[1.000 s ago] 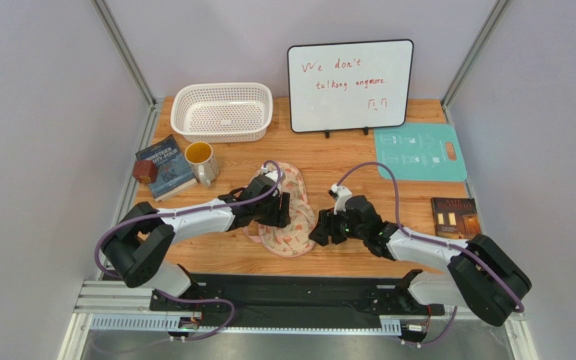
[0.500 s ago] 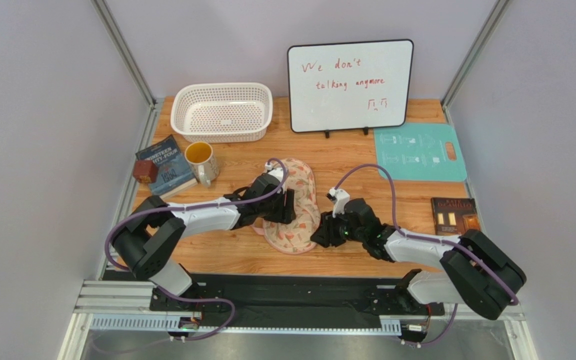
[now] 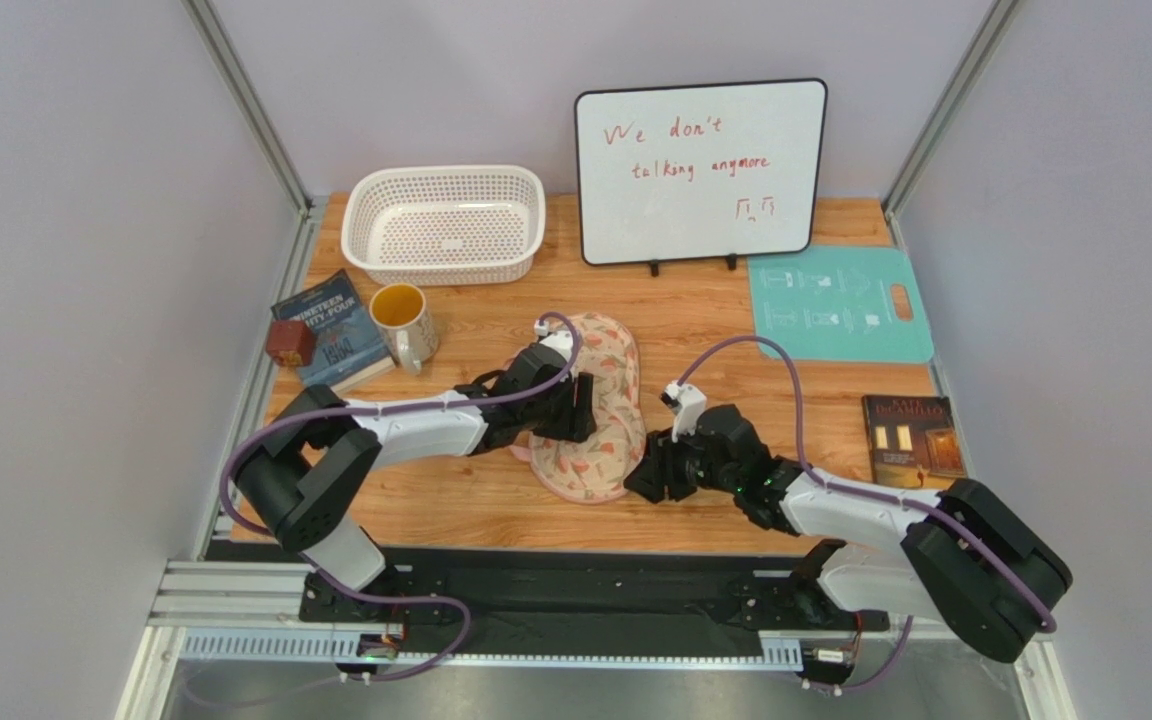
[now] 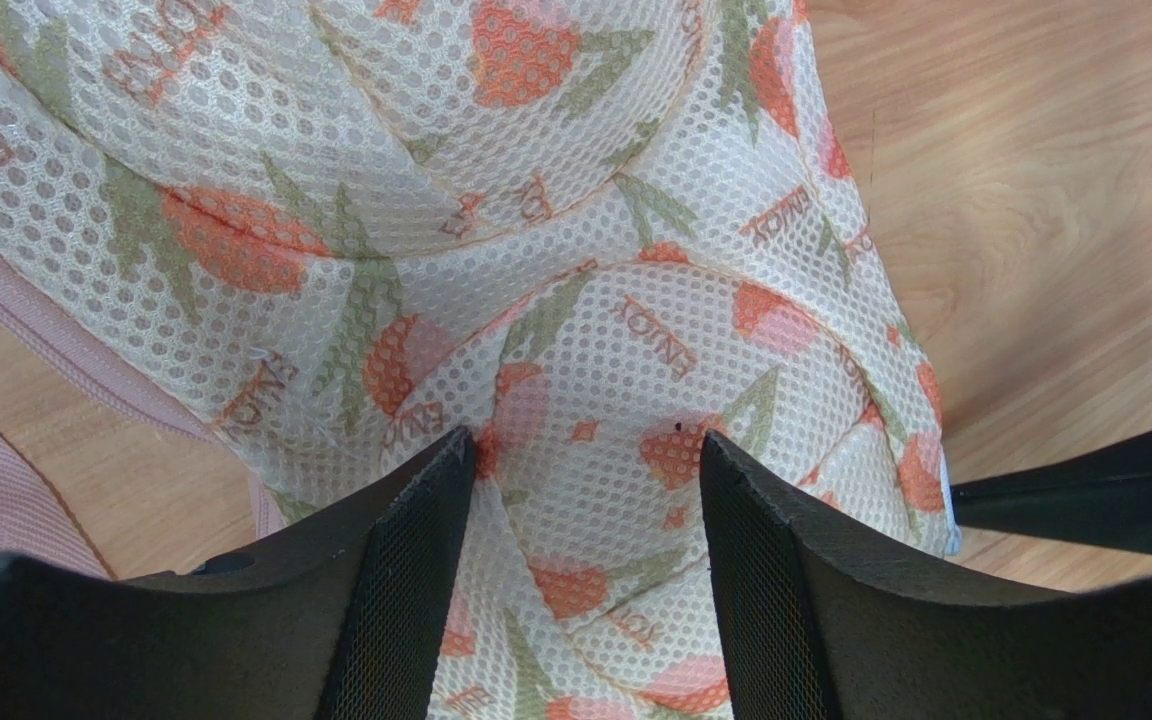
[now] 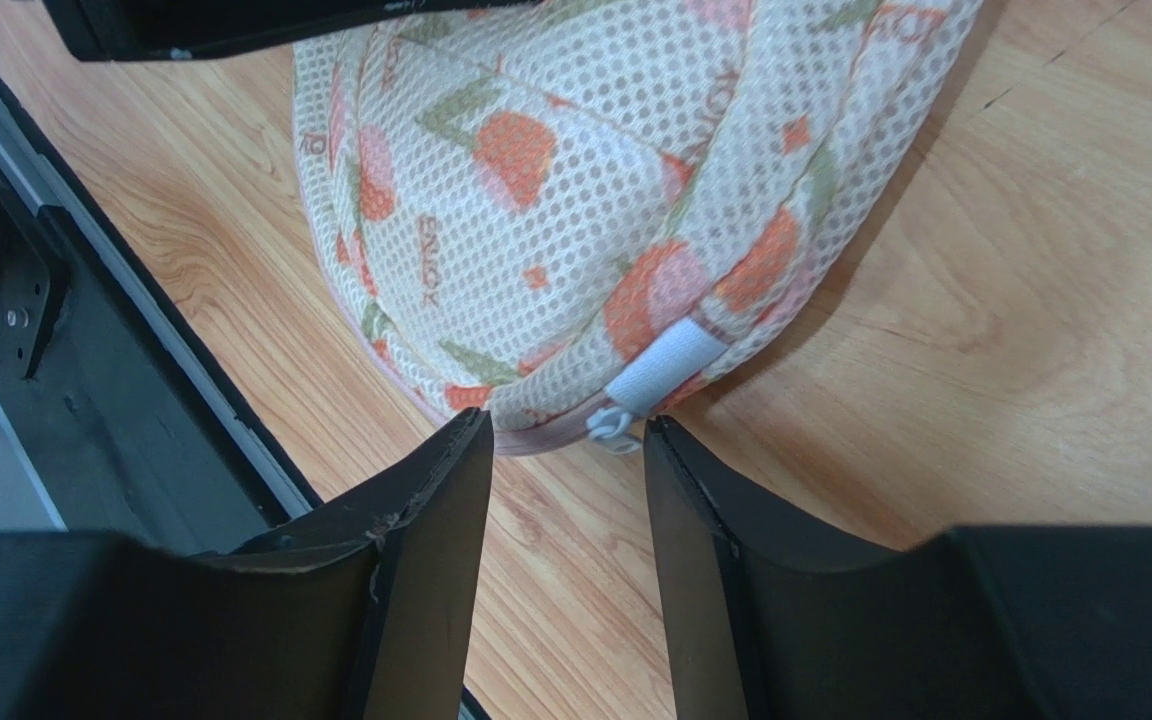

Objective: Unzip the laundry bag and remove the bra
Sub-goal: Adjust the laundry bag at the center of the board.

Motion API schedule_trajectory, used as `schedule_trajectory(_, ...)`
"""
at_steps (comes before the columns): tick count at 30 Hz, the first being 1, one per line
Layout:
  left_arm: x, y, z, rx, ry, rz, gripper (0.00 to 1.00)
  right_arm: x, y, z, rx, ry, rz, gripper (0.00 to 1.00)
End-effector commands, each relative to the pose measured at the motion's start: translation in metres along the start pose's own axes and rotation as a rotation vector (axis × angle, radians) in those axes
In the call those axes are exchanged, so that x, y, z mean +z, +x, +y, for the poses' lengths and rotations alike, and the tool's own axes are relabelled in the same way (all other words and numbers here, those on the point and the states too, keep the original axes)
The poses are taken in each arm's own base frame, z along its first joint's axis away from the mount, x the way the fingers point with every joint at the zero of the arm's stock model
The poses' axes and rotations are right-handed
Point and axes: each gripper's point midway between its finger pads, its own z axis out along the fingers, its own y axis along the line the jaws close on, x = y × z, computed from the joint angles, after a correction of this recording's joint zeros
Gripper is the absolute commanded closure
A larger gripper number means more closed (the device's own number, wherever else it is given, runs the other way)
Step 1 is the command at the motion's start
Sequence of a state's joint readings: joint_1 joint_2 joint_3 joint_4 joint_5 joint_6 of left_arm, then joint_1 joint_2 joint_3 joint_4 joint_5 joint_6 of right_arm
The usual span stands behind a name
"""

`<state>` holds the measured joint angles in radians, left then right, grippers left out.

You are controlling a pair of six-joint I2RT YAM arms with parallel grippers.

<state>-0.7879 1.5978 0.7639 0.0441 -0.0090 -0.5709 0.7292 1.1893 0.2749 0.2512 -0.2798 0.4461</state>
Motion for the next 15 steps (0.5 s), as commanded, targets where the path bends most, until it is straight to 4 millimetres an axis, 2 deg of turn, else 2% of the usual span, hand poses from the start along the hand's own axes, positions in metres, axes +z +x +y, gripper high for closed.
schedule_trajectory(1,0.006,0.049,0.037,0.01,-0.139,0.163,0.35,-0.001,0.001,0.005,0.006,-0.018,-0.007,0.52)
schedule_trajectory(5,0.009,0.05,0.036,0.019,-0.135,0.17,0.35,-0.003,0.006,0.003,0.004,-0.005,-0.007,0.52)
schedule_trajectory(15,0.008,0.054,0.039,0.05,-0.129,0.18,0.35,-0.001,-0.012,-0.012,-0.042,0.101,-0.05,0.54)
